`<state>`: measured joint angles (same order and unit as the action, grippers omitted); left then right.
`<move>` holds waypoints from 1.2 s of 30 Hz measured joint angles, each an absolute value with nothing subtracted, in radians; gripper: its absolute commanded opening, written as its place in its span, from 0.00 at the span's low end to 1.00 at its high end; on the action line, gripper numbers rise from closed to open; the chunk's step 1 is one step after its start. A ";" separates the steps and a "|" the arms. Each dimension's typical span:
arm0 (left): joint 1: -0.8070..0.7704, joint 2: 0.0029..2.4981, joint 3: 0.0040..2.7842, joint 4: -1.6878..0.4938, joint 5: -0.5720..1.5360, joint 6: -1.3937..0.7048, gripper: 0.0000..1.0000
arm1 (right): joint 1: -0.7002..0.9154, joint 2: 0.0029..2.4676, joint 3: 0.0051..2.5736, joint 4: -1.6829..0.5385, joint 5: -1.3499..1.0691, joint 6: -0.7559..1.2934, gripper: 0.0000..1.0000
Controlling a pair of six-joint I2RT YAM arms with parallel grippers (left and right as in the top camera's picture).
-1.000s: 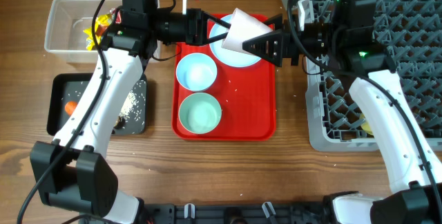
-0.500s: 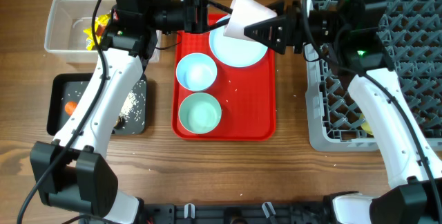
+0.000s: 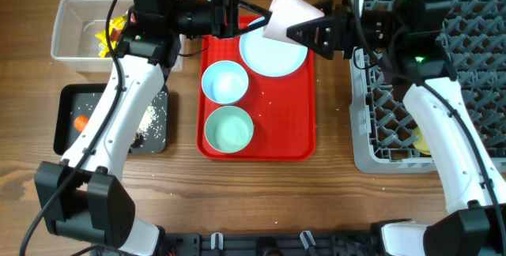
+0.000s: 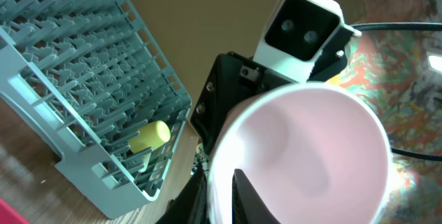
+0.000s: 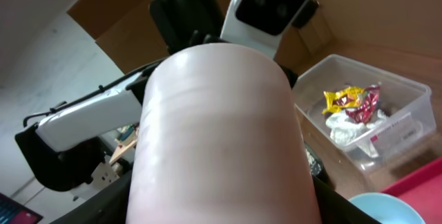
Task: Sort waste into correct bins and load items into the dishwasher rack
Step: 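Lift the pink cup and hand it from the left to the right gripper, then place the pink cup in the dish rack with the right gripper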
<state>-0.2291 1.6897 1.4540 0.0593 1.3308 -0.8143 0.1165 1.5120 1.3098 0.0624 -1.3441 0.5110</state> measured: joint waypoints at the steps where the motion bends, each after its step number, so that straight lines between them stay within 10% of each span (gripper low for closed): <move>1: -0.229 1.690 1.454 0.057 1.326 -0.814 0.13 | 0.105 1.512 1.310 0.041 -1.353 0.500 0.59; 15: -0.229 1.690 1.454 0.036 1.315 -0.783 0.13 | 0.043 1.515 1.315 -0.543 -1.134 0.184 0.56; 22: -0.231 1.690 1.463 -0.475 1.025 -0.473 0.20 | 0.010 1.490 1.316 -0.927 -0.839 0.132 0.56; 27: -0.265 1.691 1.458 -0.685 0.439 -0.374 0.21 | -0.210 1.392 1.388 -1.135 -0.645 0.130 0.56; 36: -0.359 1.819 1.417 -0.700 0.190 -0.356 0.20 | -0.711 1.380 1.398 -1.305 -0.465 0.073 0.56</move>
